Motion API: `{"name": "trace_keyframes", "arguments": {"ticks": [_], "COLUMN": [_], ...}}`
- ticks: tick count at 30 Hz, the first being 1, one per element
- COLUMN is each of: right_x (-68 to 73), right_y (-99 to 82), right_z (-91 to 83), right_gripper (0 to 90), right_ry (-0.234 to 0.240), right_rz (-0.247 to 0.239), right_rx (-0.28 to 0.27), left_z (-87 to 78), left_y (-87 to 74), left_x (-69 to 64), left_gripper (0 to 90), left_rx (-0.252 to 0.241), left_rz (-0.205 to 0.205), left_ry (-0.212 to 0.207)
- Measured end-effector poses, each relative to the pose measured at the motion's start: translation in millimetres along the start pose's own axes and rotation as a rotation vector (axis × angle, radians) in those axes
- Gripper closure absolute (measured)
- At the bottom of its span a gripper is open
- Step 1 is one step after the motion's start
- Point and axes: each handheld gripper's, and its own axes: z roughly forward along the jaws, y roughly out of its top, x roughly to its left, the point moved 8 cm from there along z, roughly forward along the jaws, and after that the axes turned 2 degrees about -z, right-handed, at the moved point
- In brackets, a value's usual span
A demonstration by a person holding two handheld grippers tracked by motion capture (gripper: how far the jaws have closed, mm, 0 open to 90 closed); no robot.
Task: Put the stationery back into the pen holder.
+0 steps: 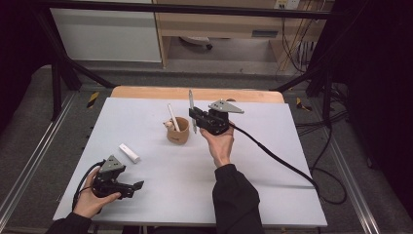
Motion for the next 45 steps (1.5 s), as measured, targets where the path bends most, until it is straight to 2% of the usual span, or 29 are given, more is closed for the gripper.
{"name": "trace_keyframes", "arguments": {"ticks": [10,18,26,32,45], "right_x": [1.2,2.0,0.7,-0.1,-2.4], "right_y": [11.1,9.3,5.2,-3.8,-35.7], "right_z": [25.2,47.4,64.8,77.1,93.5], "right_gripper": [79.8,79.8,79.8,79.8,79.8], "right_ry": [-0.004,-0.001,0.003,0.012,0.008], "right_rz": [0.009,0.020,0.002,0.010,-0.002], "right_rx": [-0.012,-0.008,-0.001,0.012,0.089], "left_z": [0.8,0.1,0.2,0.1,-0.1], "left_y": [-1.4,-0.9,-1.5,-1.9,-2.4], "left_x": [1.3,1.2,3.2,3.7,3.8], "left_gripper": [5.6,5.6,5.6,5.7,5.7], "left_rx": [0.003,-0.001,-0.001,-0.001,-0.001], "left_rz": [-0.010,-0.012,-0.021,-0.022,-0.020], "left_ry": [-0.006,-0.010,-0.010,-0.012,-0.013]}}
